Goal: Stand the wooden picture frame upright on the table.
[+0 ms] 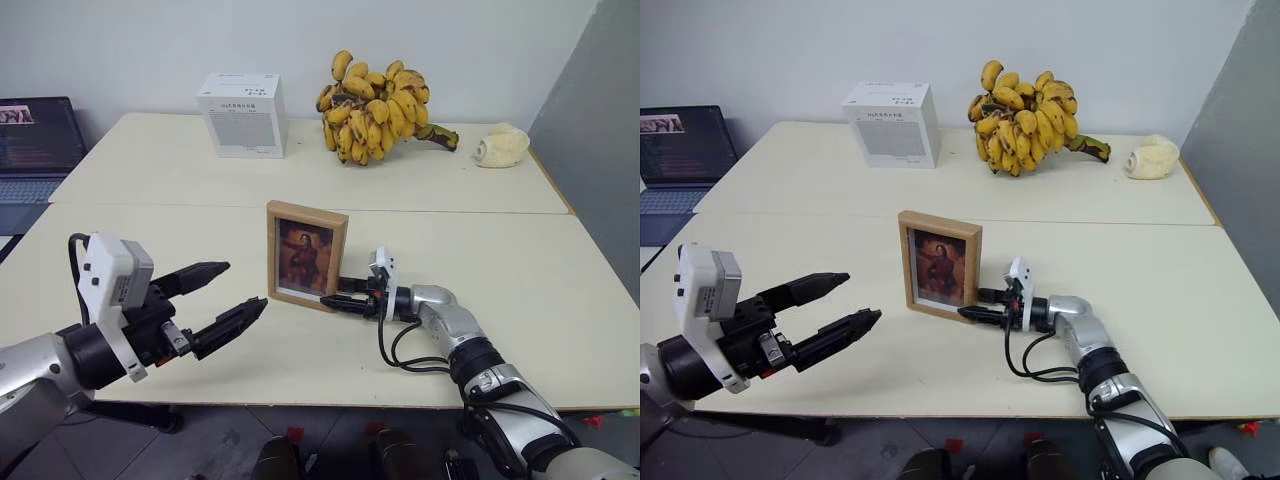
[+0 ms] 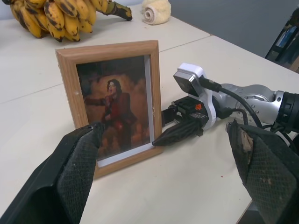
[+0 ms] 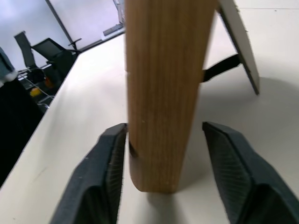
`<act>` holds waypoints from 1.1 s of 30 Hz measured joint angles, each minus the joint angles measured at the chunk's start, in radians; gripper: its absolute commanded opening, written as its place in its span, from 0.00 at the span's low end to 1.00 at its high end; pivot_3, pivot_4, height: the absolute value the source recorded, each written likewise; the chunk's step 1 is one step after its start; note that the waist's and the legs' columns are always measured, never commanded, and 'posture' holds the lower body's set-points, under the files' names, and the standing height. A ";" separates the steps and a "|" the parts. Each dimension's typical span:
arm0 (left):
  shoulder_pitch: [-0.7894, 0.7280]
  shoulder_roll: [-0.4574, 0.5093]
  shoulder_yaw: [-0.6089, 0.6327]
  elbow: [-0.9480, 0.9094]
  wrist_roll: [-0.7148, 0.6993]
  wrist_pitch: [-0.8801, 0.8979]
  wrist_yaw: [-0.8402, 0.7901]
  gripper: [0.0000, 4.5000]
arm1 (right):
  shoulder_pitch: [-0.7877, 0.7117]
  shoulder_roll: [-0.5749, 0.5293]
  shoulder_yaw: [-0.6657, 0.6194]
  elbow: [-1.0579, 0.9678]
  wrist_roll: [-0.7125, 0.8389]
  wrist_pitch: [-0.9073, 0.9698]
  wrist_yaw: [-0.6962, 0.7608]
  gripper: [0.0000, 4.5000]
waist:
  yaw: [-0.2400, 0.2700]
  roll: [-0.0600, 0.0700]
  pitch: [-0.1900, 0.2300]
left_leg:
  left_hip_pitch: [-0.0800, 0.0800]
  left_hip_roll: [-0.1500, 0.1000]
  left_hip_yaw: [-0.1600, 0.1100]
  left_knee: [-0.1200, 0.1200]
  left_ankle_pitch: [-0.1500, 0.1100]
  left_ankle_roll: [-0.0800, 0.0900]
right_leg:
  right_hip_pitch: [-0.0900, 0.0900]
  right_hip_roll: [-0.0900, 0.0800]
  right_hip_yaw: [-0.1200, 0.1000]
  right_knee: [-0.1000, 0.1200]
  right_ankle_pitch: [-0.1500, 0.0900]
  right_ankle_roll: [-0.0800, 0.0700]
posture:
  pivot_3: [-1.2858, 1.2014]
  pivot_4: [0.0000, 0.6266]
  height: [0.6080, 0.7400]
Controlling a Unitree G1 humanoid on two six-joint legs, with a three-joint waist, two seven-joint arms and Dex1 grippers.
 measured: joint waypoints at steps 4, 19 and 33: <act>0.025 0.000 -0.001 0.004 0.056 -0.010 -0.031 1.00 | 0.030 -0.023 -0.001 -0.054 -0.026 -0.003 -0.003 0.66 | 0.001 0.000 0.000 | 0.000 0.000 0.000 -0.002 0.000 0.000 | 0.000 0.000 0.000 -0.002 0.000 0.000 | 0.52 0.24 1.00; 0.016 -0.051 -0.089 0.060 0.246 -0.061 -0.014 1.00 | 0.345 -0.383 -0.123 -0.889 0.108 0.382 -0.053 0.66 | 0.004 0.000 0.001 | -0.001 0.001 0.001 -0.005 -0.001 -0.001 | 0.002 -0.001 0.001 -0.011 -0.001 0.004 | 0.52 0.24 1.00; -0.062 -0.098 -0.212 -0.010 0.348 -0.131 -0.002 1.00 | 0.450 -0.394 -0.244 -1.196 0.244 0.615 -0.353 0.66 | 0.009 -0.002 0.001 | -0.002 0.001 0.002 -0.004 -0.001 -0.001 | 0.001 -0.001 0.002 -0.012 0.000 0.005 | 0.52 0.24 1.00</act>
